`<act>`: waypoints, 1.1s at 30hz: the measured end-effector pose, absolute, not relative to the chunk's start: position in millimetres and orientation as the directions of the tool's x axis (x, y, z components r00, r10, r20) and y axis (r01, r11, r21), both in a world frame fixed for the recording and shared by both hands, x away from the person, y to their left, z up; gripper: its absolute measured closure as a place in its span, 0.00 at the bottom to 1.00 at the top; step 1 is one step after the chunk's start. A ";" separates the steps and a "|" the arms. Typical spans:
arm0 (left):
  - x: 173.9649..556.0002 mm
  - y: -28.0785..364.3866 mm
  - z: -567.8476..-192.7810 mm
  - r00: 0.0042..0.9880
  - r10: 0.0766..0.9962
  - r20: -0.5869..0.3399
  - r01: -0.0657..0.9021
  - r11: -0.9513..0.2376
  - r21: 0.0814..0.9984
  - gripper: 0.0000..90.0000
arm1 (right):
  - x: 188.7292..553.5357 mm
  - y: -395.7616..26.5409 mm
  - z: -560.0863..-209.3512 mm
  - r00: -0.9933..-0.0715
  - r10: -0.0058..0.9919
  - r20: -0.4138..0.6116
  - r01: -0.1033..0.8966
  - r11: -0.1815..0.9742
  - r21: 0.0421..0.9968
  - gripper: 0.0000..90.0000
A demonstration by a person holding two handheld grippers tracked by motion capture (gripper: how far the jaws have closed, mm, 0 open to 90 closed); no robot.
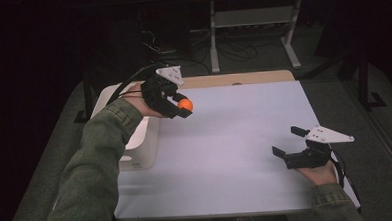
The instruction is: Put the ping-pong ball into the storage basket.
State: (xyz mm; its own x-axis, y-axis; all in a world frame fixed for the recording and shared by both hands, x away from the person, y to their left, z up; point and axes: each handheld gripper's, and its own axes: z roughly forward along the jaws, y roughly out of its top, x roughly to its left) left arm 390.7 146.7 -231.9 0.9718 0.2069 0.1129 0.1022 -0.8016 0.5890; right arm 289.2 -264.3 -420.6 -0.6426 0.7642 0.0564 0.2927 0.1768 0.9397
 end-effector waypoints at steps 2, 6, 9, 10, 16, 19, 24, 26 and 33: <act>389.5 148.5 -230.5 0.971 0.210 0.114 0.104 -0.800 0.591 0.56 | 289.1 -264.6 -420.6 -0.643 0.764 0.055 0.291 0.178 0.940 0.00; 388.1 154.1 -228.1 0.968 0.216 0.127 0.104 -0.808 0.579 0.56 | 288.7 -265.4 -420.3 -0.642 0.765 0.055 0.290 0.176 0.940 0.00; 385.3 160.9 -224.4 0.965 0.221 0.138 0.104 -0.812 0.575 0.56 | 288.9 -266.2 -420.3 -0.641 0.766 0.055 0.290 0.175 0.941 0.00; 385.3 160.9 -224.4 0.965 0.221 0.138 0.104 -0.812 0.575 0.56 | 288.9 -266.2 -420.3 -0.641 0.766 0.055 0.290 0.175 0.941 0.00; 381.5 174.8 -218.7 0.960 0.233 0.155 0.105 -0.813 0.573 0.56 | 288.9 -266.0 -420.2 -0.641 0.766 0.053 0.289 0.177 0.941 0.00; 378.6 183.5 -213.9 0.960 0.233 0.157 0.101 -0.808 0.581 0.56 | 288.6 -266.4 -419.9 -0.640 0.766 0.051 0.287 0.177 0.942 0.00; 375.9 197.9 -208.4 0.950 0.262 0.170 0.117 -0.803 0.584 0.56 | 288.7 -266.4 -419.8 -0.640 0.767 0.049 0.286 0.179 0.941 0.00; 374.3 201.5 -206.9 0.948 0.264 0.175 0.118 -0.806 0.580 0.56 | 288.6 -266.4 -419.6 -0.640 0.767 0.049 0.285 0.178 0.942 0.00; 370.9 207.6 -206.1 0.945 0.268 0.186 0.123 -0.820 0.559 0.56 | 289.1 -267.0 -419.0 -0.639 0.768 0.050 0.285 0.175 0.942 0.00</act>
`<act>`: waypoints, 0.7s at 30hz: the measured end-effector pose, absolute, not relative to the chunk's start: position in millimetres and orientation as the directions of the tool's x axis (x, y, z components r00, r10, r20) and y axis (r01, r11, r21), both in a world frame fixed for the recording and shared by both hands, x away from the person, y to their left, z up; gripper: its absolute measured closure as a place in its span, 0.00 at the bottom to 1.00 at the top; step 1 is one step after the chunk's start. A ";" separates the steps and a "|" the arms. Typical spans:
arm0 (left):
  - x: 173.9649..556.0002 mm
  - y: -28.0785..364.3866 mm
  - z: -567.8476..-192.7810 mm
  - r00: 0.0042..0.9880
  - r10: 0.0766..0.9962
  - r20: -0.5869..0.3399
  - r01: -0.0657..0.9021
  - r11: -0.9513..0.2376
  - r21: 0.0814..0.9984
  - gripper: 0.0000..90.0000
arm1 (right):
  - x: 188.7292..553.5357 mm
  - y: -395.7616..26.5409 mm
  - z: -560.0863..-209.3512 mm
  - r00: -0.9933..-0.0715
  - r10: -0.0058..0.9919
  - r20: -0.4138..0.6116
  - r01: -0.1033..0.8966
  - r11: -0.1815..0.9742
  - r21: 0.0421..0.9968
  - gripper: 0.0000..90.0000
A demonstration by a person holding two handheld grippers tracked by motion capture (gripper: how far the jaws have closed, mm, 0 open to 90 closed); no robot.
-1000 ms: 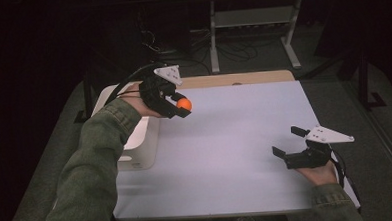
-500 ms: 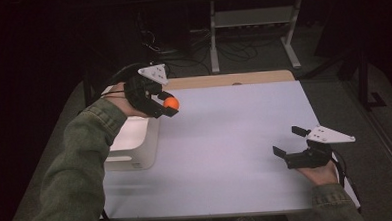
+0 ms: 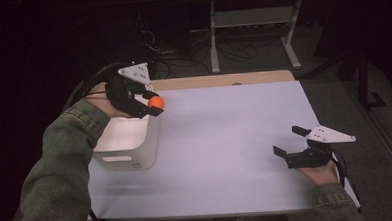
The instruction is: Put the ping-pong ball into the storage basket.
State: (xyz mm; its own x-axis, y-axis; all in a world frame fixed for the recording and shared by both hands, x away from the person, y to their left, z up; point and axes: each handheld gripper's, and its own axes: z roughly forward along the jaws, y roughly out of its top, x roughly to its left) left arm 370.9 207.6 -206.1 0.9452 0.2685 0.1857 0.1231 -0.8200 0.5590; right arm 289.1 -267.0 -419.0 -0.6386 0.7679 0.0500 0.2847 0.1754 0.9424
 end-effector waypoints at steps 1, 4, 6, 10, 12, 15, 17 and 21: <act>370.8 208.6 -206.1 0.945 0.269 0.186 0.123 -0.820 0.559 0.56 | 289.0 -267.2 -418.9 -0.638 0.769 0.051 0.284 0.174 0.943 0.00; 370.6 211.0 -206.1 0.945 0.269 0.187 0.126 -0.827 0.548 0.56 | 288.9 -268.4 -418.4 -0.635 0.771 0.050 0.283 0.172 0.944 0.00; 369.9 212.7 -205.8 0.944 0.272 0.188 0.130 -0.828 0.545 0.56 | 288.9 -269.3 -418.4 -0.634 0.771 0.051 0.283 0.170 0.944 0.00; 367.9 217.6 -203.7 0.942 0.277 0.190 0.134 -0.828 0.544 0.56 | 288.9 -269.3 -418.5 -0.635 0.771 0.049 0.283 0.173 0.943 0.00; 367.4 222.9 -202.6 0.939 0.284 0.194 0.139 -0.830 0.541 0.56 | 289.0 -269.1 -418.6 -0.635 0.771 0.049 0.283 0.174 0.943 0.00; 365.9 227.5 -201.9 0.936 0.294 0.196 0.148 -0.830 0.537 0.56 | 288.9 -269.2 -418.5 -0.634 0.772 0.049 0.283 0.173 0.943 0.00; 364.8 231.8 -201.3 0.934 0.298 0.197 0.151 -0.829 0.538 0.56 | 288.7 -269.3 -418.4 -0.633 0.772 0.051 0.284 0.171 0.943 0.00; 362.9 240.3 -199.8 0.929 0.312 0.200 0.164 -0.831 0.532 0.56 | 288.8 -268.9 -418.5 -0.634 0.772 0.050 0.284 0.172 0.943 0.00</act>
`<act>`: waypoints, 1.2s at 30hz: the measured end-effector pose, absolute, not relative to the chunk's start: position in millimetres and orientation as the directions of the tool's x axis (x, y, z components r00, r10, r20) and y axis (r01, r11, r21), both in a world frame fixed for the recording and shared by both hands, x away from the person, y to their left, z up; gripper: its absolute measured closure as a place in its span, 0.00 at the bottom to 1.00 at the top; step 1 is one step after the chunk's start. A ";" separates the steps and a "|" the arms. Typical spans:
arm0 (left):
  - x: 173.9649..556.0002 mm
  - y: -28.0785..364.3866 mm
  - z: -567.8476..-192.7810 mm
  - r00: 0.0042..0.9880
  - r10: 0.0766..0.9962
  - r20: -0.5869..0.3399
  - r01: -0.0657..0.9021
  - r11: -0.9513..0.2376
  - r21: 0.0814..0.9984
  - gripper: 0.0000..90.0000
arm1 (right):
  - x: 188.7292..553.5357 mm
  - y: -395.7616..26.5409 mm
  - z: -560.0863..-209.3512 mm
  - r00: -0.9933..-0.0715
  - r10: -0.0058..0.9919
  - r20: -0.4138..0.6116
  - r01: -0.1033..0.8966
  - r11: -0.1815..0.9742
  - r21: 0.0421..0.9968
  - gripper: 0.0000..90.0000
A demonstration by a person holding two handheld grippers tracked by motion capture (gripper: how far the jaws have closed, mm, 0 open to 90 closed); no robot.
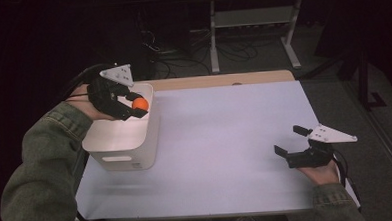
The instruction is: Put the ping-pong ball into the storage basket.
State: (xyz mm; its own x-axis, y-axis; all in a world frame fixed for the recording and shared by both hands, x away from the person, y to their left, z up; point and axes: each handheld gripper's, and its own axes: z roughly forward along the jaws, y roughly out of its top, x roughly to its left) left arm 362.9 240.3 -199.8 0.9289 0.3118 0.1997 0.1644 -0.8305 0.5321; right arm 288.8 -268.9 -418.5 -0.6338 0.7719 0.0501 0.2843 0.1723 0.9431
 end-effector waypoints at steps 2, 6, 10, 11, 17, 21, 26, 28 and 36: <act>362.0 244.0 -199.6 0.927 0.316 0.201 0.169 -0.833 0.527 0.56 | 288.8 -268.9 -418.5 -0.634 0.772 0.050 0.285 0.173 0.943 0.00; 360.4 248.9 -199.6 0.926 0.321 0.198 0.179 -0.837 0.518 0.56 | 289.0 -269.3 -418.5 -0.633 0.772 0.049 0.283 0.172 0.943 0.00; 359.1 251.4 -199.3 0.927 0.320 0.198 0.183 -0.843 0.505 0.56 | 288.8 -268.8 -418.6 -0.633 0.772 0.049 0.285 0.174 0.943 0.00; 358.3 252.2 -198.8 0.926 0.320 0.200 0.184 -0.845 0.502 0.56 | 288.9 -268.8 -418.6 -0.633 0.772 0.049 0.285 0.173 0.943 0.00; 357.0 257.3 -199.8 0.924 0.323 0.205 0.187 -0.849 0.495 0.56 | 289.1 -268.2 -418.0 -0.633 0.772 0.050 0.288 0.175 0.941 0.00; 357.1 260.6 -204.1 0.923 0.327 0.202 0.195 -0.851 0.487 0.56 | 289.1 -268.5 -417.9 -0.633 0.772 0.050 0.288 0.175 0.941 0.00; 358.3 263.9 -209.6 0.923 0.333 0.191 0.205 -0.849 0.487 0.56 | 289.1 -268.9 -417.9 -0.633 0.773 0.050 0.288 0.175 0.941 0.00; 358.6 264.1 -212.1 0.927 0.326 0.186 0.205 -0.854 0.478 0.56 | 289.1 -268.8 -418.0 -0.632 0.773 0.049 0.289 0.176 0.941 0.00; 359.1 262.9 -219.7 0.931 0.321 0.174 0.207 -0.856 0.474 0.56 | 288.8 -269.5 -417.9 -0.631 0.774 0.050 0.291 0.176 0.940 0.00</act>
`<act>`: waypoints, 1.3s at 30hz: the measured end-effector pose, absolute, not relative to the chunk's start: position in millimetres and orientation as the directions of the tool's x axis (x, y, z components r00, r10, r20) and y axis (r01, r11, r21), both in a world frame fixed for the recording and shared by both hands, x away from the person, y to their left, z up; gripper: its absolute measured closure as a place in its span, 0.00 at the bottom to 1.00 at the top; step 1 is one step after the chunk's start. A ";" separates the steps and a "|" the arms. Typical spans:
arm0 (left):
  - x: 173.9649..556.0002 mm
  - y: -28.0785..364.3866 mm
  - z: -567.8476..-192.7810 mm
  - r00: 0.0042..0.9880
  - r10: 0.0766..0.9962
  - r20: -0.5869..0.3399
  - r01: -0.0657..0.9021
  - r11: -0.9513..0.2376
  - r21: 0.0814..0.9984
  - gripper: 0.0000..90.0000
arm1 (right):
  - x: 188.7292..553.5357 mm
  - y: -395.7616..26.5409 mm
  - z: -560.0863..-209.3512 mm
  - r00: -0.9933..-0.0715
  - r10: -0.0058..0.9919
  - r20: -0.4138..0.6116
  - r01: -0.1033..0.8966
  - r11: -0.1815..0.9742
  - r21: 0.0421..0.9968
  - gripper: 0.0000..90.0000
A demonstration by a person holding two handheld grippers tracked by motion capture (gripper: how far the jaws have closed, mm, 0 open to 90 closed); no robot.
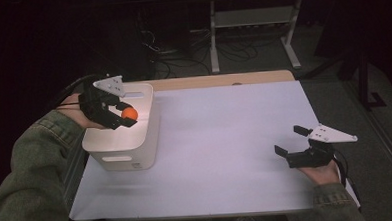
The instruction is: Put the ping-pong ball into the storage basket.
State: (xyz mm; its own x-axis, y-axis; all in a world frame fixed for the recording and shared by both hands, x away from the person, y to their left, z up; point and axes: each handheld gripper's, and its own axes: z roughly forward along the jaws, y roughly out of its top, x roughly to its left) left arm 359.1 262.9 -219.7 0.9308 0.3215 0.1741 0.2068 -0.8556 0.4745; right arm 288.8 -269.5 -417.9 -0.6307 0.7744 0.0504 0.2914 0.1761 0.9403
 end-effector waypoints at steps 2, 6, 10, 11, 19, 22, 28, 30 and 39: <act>360.5 263.1 -223.5 0.932 0.323 0.165 0.214 -0.856 0.471 0.56 | 288.9 -269.3 -418.0 -0.631 0.774 0.051 0.293 0.177 0.940 0.00; 363.5 264.4 -231.4 0.932 0.333 0.144 0.232 -0.853 0.467 0.56 | 288.7 -268.5 -418.3 -0.633 0.773 0.046 0.292 0.184 0.939 0.00; 364.2 264.9 -234.7 0.935 0.329 0.136 0.233 -0.855 0.464 0.56 | 288.7 -269.1 -418.4 -0.632 0.774 0.049 0.295 0.182 0.938 0.00; 364.9 265.4 -237.7 0.933 0.334 0.132 0.240 -0.855 0.460 0.56 | 288.7 -269.2 -418.3 -0.631 0.774 0.046 0.293 0.183 0.938 0.00; 366.8 271.5 -252.2 0.931 0.349 0.107 0.262 -0.843 0.470 0.56 | 289.1 -268.8 -417.8 -0.633 0.772 0.050 0.298 0.183 0.937 0.00; 366.7 274.5 -255.5 0.930 0.353 0.102 0.268 -0.842 0.469 0.56 | 290.0 -267.8 -419.0 -0.634 0.772 0.049 0.303 0.190 0.934 0.00; 367.6 279.2 -261.4 0.927 0.364 0.088 0.283 -0.835 0.471 0.56 | 289.8 -268.0 -418.9 -0.635 0.771 0.050 0.302 0.189 0.934 0.00; 367.8 280.3 -264.8 0.929 0.362 0.080 0.286 -0.837 0.467 0.56 | 289.3 -268.3 -418.3 -0.637 0.769 0.047 0.296 0.188 0.936 0.00; 371.1 284.2 -278.9 0.927 0.374 0.040 0.315 -0.830 0.461 0.56 | 288.8 -267.8 -417.8 -0.635 0.771 0.048 0.294 0.185 0.938 0.00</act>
State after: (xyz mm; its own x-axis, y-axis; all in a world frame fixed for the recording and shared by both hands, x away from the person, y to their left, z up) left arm 371.1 284.2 -278.9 0.9266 0.3738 0.0403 0.3147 -0.8298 0.4608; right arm 288.8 -267.8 -417.8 -0.6353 0.7708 0.0477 0.2943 0.1845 0.9377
